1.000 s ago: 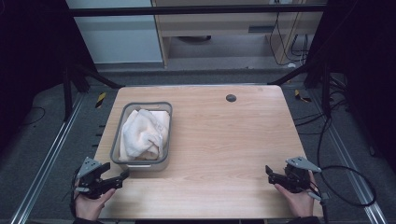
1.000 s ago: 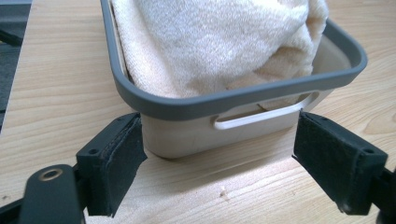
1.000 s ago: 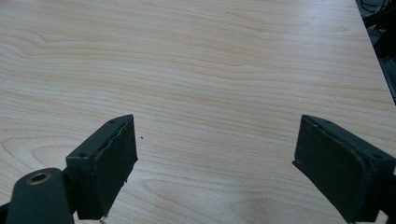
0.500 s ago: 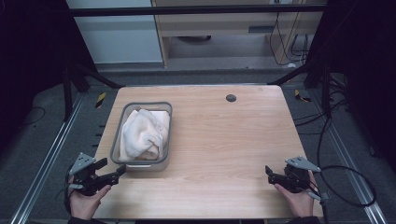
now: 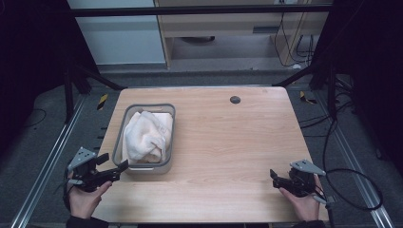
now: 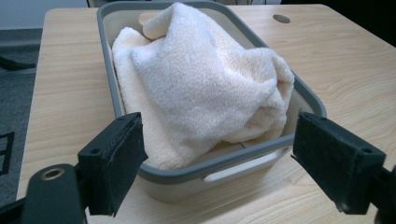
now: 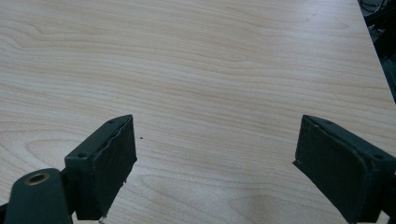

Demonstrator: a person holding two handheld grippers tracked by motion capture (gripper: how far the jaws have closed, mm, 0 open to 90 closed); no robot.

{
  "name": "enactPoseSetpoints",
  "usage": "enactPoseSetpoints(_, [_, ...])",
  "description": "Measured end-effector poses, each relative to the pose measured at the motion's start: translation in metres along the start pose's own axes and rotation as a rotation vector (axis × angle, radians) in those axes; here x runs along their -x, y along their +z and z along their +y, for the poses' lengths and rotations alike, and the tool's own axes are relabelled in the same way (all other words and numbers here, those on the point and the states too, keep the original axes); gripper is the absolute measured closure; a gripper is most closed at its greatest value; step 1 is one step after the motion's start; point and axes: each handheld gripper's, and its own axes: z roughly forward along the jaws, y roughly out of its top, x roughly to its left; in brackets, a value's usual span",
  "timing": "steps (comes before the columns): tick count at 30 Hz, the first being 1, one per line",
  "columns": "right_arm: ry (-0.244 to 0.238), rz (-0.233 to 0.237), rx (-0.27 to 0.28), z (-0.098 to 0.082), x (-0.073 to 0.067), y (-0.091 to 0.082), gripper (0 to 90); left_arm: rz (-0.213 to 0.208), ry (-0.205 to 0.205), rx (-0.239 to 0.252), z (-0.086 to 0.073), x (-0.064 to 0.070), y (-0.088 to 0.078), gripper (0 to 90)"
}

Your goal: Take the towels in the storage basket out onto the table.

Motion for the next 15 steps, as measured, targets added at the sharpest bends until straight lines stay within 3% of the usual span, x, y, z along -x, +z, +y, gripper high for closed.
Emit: enactPoseSetpoints(15, [-0.004,-0.001,0.000,-0.001,0.001,0.000,12.3,-0.012,0.004,0.013,0.023,0.000,0.000,16.5])
